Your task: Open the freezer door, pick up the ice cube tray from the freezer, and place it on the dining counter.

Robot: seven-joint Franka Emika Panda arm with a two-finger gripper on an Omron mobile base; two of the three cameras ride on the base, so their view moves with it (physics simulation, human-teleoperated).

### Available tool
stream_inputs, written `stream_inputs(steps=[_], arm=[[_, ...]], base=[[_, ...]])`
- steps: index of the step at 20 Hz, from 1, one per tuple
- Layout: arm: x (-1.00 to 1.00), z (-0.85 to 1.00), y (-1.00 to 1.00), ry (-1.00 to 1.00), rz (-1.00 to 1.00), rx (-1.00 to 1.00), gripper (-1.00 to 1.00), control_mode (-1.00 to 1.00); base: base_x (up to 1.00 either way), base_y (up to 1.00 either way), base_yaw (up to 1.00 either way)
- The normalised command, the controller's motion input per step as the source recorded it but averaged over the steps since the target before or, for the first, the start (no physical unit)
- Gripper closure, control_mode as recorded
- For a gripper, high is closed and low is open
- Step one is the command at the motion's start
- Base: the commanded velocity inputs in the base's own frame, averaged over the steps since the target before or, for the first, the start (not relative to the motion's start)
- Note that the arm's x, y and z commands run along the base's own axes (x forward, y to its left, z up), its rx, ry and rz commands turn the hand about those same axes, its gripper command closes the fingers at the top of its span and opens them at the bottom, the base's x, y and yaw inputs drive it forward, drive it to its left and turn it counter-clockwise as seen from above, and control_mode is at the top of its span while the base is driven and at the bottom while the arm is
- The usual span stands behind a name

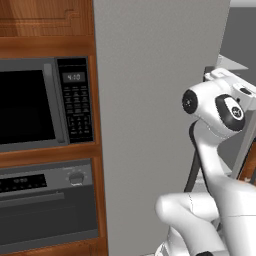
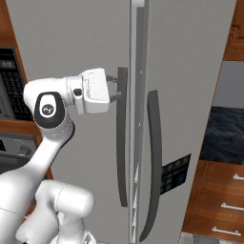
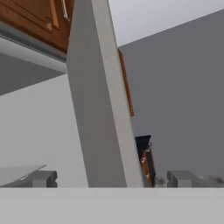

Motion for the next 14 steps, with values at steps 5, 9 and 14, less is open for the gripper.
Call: stream_inputs(steps=[5, 9, 14], arm=[[0.01, 0.00, -0.22, -0.01, -0.04, 0.00, -1.00, -1.00], [0.02, 0.00, -0.20, -0.02, -0.02, 0.00, -1.00, -1.00], [0.01, 0.00, -0.21, -0.01, -0.01, 0.00, -1.00, -1.00]], base=[[0.00, 0.00, 0.00], [0.00, 0.00, 0.00], [0.00, 0.00, 0.00]])
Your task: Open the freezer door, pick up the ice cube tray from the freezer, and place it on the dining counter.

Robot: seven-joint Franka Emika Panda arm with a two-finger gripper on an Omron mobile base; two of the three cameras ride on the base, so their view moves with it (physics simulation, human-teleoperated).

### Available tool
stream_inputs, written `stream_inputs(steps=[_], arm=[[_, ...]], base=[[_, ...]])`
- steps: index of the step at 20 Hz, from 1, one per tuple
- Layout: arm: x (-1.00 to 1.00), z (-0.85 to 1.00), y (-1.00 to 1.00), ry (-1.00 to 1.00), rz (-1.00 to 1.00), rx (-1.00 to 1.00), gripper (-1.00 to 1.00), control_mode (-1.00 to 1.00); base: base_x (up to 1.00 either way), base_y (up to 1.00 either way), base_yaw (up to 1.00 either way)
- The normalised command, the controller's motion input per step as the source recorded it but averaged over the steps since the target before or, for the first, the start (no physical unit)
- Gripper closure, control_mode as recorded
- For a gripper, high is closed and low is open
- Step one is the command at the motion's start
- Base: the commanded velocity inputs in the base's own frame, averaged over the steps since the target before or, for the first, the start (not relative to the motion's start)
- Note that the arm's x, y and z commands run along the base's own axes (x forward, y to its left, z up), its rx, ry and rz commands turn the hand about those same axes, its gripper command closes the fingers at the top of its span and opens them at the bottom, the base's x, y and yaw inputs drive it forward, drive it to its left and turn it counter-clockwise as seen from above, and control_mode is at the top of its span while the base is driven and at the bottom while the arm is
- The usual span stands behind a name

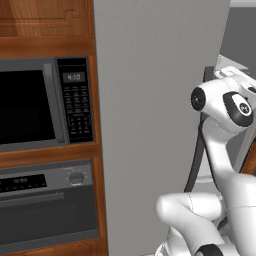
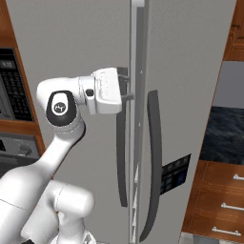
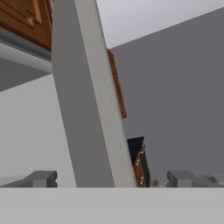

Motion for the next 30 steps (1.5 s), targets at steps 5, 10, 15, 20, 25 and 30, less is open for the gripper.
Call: stream_inputs(steps=[5, 10, 15, 20, 25, 30], arm=[[0.00, 0.00, -0.18, 0.00, -0.01, 0.00, -1.00, -1.00], [0.00, -0.03, 0.01, 0.00, -0.06, 0.00, -1.00, -1.00], [0.03, 0.00, 0.21, 0.00, -0.09, 0.00, -1.00, -1.00], [0.30, -0.03, 0.16, -0.03, -0.02, 0.00, -1.00, -1.00], [0.42, -0.08, 0.00, -0.05, 0.00, 0.00, -1.00, -1.00], [0.31, -0.09, -0.06, -0.03, 0.00, 0.00, -1.00, -1.00]], base=[[0.00, 0.00, 0.00], [0.00, 0.00, 0.00], [0.00, 0.00, 0.00], [0.00, 0.00, 0.00], [0.00, 0.00, 0.00], [0.00, 0.00, 0.00]])
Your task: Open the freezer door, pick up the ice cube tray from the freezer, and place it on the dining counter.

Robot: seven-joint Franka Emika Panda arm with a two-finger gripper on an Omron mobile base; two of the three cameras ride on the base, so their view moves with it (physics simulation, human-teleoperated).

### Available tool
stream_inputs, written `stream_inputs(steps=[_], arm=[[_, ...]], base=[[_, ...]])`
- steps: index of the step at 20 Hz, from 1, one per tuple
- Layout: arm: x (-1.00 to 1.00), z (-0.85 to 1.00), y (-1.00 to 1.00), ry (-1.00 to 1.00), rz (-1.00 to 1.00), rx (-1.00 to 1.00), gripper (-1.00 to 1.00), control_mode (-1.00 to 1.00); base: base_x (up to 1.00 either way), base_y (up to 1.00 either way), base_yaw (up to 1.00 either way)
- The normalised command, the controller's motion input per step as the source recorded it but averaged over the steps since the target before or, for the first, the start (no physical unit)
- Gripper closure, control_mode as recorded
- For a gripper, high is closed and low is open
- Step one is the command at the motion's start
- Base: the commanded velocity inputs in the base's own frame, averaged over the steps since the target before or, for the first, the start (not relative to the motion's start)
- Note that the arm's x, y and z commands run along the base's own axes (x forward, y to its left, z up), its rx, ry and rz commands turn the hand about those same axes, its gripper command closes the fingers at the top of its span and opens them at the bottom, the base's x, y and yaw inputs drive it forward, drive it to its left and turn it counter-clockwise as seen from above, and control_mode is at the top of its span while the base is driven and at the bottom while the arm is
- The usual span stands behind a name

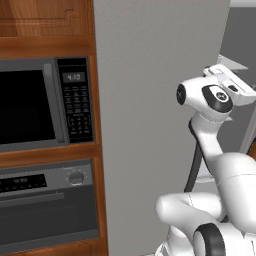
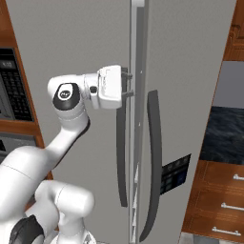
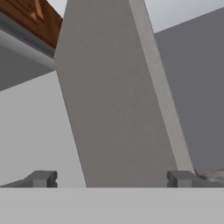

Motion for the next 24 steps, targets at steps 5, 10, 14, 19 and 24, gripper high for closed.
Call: stream_inputs(steps=[5, 10, 14, 19, 24], arm=[[0.16, -0.01, -0.26, -0.01, 0.00, 0.00, -1.00, -1.00], [0.13, -0.01, -0.21, 0.00, 0.00, 0.00, -1.00, -1.00], [0.09, -0.06, -0.11, 0.00, 0.00, 0.00, -1.00, -1.00], [0.00, -0.01, -0.20, 0.00, 0.00, 0.00, -1.00, -1.00], [-0.01, 0.00, -0.26, 0.00, 0.00, 0.00, -1.00, -1.00]], base=[[0.00, 0.00, 0.00], [0.00, 0.00, 0.00], [0.00, 0.00, 0.00], [0.00, 0.00, 0.00], [0.00, 0.00, 0.00]])
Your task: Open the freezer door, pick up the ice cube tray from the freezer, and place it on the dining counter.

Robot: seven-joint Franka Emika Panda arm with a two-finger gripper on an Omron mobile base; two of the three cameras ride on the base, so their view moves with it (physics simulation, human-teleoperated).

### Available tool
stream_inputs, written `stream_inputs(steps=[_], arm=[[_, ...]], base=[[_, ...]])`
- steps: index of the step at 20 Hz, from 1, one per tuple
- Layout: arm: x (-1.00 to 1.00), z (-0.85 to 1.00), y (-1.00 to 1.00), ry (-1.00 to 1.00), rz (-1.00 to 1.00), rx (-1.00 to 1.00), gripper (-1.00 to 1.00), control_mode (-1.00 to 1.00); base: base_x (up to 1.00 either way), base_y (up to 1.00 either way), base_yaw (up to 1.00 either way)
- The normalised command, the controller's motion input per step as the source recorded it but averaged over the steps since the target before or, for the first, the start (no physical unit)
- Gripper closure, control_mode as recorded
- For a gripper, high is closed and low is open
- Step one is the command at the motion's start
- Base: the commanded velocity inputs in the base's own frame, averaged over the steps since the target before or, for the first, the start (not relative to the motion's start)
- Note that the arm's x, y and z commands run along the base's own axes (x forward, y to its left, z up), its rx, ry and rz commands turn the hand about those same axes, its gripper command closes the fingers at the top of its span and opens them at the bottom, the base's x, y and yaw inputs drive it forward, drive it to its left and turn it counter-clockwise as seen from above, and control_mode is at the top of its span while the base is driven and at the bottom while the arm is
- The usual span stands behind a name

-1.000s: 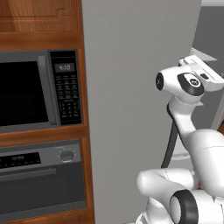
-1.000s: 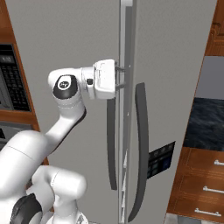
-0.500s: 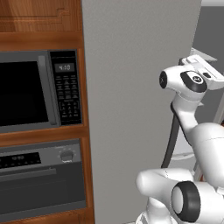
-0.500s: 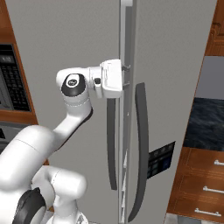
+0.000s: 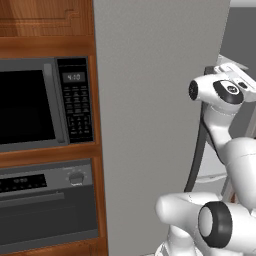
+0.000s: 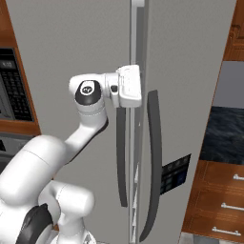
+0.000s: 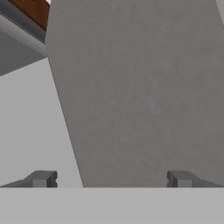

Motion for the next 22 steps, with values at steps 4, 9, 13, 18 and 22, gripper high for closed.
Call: stream_inputs(steps=[4, 9, 13, 18, 22], arm=[[-0.15, 0.00, -0.31, 0.00, 0.00, 0.00, -1.00, -1.00], [-0.34, 0.00, -0.32, 0.00, -0.03, 0.00, -1.00, -1.00], [-0.47, 0.00, -0.32, 0.00, -0.05, 0.00, -1.00, -1.00], [-0.45, 0.00, -0.31, 0.00, -0.06, 0.00, -1.00, -1.00], [-0.42, 0.00, -0.33, 0.00, -0.05, 0.00, -1.00, -1.00]], base=[[0.00, 0.00, 0.00], [0.00, 0.00, 0.00], [0.00, 0.00, 0.00], [0.00, 0.00, 0.00], [0.00, 0.00, 0.00]])
